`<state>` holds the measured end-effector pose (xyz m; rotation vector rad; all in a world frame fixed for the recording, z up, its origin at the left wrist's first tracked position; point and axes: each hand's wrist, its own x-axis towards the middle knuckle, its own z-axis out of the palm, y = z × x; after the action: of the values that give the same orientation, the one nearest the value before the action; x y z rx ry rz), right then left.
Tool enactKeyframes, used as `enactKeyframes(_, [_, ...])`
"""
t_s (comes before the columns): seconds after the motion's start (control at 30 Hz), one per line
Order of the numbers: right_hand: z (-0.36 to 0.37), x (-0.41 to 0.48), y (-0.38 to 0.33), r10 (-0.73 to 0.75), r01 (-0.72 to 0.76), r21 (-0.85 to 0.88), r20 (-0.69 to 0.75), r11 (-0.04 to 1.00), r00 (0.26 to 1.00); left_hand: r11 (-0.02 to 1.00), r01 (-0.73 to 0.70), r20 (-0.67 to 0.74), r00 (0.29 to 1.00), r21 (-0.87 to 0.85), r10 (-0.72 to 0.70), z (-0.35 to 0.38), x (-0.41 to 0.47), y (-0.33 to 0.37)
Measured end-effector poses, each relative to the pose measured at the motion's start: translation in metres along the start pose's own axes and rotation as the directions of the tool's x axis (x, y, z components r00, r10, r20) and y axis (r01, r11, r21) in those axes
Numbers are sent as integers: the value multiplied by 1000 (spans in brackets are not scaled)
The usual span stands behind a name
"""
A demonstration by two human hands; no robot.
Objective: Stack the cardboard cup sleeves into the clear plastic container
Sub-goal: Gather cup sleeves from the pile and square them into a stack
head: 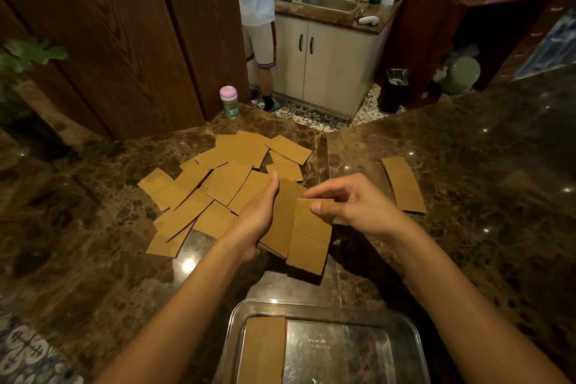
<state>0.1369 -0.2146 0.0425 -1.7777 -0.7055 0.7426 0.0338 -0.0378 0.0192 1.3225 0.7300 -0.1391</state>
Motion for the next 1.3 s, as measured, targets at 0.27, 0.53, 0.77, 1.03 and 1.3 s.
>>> enactKeyframes(0.27, [4, 3, 2, -21, 22, 41, -33, 999, 999, 1000, 9, 60, 998, 28, -11, 0, -13, 6])
enactKeyframes(0.53, [15, 9, -1, -39, 91, 210, -239, 974, 970, 999, 1, 175, 985, -53, 8, 2, -15, 10])
enactKeyframes(0.77, [35, 12, 13, -270, 192, -216, -429, 957, 862, 981, -26, 253, 965, -191, 75, 6, -17, 7])
enactKeyframes(1.03, [43, 3, 5, -251, 289, -469, 144, 835, 957, 995, -93, 148, 984, -21, 95, 4, -15, 9])
enactKeyframes(1.3, [55, 9, 7, -445, 410, -474, 43, 779, 895, 982, -11, 273, 960, -187, 63, -6, -20, 12])
